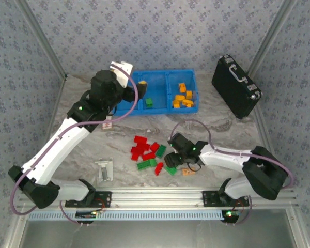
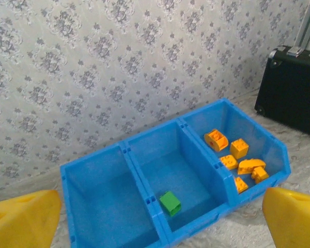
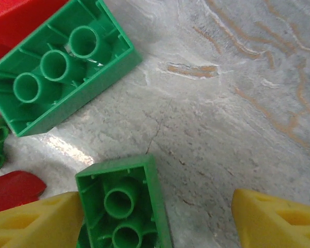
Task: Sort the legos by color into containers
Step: Pick up the lego from the bottom-center of the table.
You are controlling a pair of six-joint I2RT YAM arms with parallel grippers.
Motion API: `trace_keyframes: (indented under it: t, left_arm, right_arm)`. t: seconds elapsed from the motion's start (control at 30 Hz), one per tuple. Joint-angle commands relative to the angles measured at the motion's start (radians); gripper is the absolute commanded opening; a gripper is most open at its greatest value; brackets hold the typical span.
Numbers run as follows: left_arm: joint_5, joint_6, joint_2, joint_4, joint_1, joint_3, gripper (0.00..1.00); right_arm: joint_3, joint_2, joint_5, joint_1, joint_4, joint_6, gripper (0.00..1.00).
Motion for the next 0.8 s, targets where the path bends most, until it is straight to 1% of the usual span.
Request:
trace_keyframes:
  t: [0.0,0.07,0.2,0.3,0.37,0.43,0.5,0.6,0.7,0.77]
  left_arm:
    - [-0.040,0.027,-0.076,0.014,0.010,-0.041,1.00]
    - [-0.044,0.026,-0.105,0.003,0.014,-0.066,1.00]
    - [-0.045,-0.004,-0.175,-0.053,0.016,-0.100,1.00]
    - [-0.037,-0.017,-0.279,-0.036,0.016,-0.202,1.00]
    - [-0.046,-0.013,-0.349,-0.019,0.017,-0.276,1.00]
    - [-0.048,-0.014,-0.409,-0.022,0.019,-0.334,1.00]
    - [-0.045,-0.015,-0.450,-0.044,0.020,-0.358,1.00]
    - [-0.058,-0.006,-0.487,-0.077,0.023,-0.375,1.00]
    - [-0.065,0.018,-0.520,-0.085,0.028,-0.404,1.00]
    - [-0.068,0.037,-0.540,-0.096,0.031,-0.425,1.00]
  right_arm:
    - [0.043,0.033,0.006,0.010,-0.002,0.028,0.73]
    - [0.055,0.051,0.008,0.010,-0.015,0.031,0.69]
    - [0.080,0.067,-0.002,0.010,-0.041,0.031,0.52]
    - [0.095,0.080,0.001,0.011,-0.064,0.035,0.41]
    - [0.106,0.094,0.004,0.011,-0.084,0.037,0.38]
    - [0.123,0.109,0.007,0.011,-0.102,0.036,0.35]
    - [0.143,0.123,0.004,0.008,-0.125,0.033,0.34]
    - [0.180,0.151,0.001,0.006,-0.166,0.031,0.32]
    - [0.226,0.170,0.002,0.003,-0.209,0.031,0.31]
    - [0.291,0.178,-0.039,-0.014,-0.257,0.020,0.31]
